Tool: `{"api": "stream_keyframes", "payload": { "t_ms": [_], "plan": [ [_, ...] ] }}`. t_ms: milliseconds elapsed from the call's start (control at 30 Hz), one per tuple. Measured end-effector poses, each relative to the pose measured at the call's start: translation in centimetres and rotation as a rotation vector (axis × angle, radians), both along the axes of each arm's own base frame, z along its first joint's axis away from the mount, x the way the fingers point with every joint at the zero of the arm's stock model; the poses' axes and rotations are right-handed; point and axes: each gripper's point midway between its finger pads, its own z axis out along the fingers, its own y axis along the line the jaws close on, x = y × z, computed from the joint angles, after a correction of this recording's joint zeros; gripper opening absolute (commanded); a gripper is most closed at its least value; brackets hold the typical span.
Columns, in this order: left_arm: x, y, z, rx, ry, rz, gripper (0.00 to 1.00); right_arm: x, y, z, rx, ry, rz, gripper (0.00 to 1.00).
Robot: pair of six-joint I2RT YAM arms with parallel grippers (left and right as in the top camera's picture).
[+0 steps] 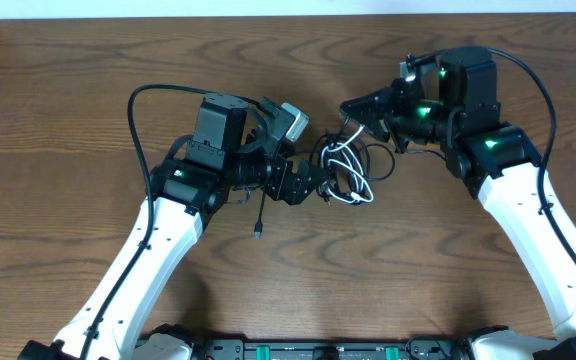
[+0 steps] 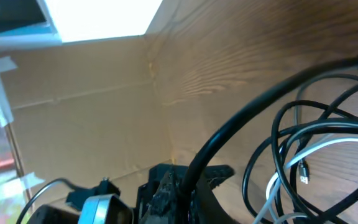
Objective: Untangle cables
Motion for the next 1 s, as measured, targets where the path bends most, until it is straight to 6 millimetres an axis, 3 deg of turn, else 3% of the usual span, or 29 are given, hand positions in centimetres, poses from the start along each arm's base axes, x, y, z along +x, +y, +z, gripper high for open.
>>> {"api": "stream_keyframes", "payload": {
  "t_ms": [567, 667, 833, 1000],
  "plan": [
    [-1.1, -1.5, 1.7, -0.107, 0.0, -0.098, 0.89, -0.5, 0.5, 0.5, 0.028, -0.004, 0.04, 0.01],
    [-0.9, -1.6, 1.1, -0.1, 0.015, -0.095, 0.89, -0.5, 0.5, 0.5, 0.029, -0.004, 0.041, 0.01],
    [0.2, -2.5, -2.2, -0.105, 0.105, -0.12, 0.89, -0.5, 0.5, 0.6, 0.03, -0.008, 0.042, 0.01],
    [0.7, -3.7, -2.1, -0.177, 0.097, -0.177, 0.89, -0.5, 0.5, 0.6, 0.03, -0.007, 0.042, 0.01]
  ]
}}
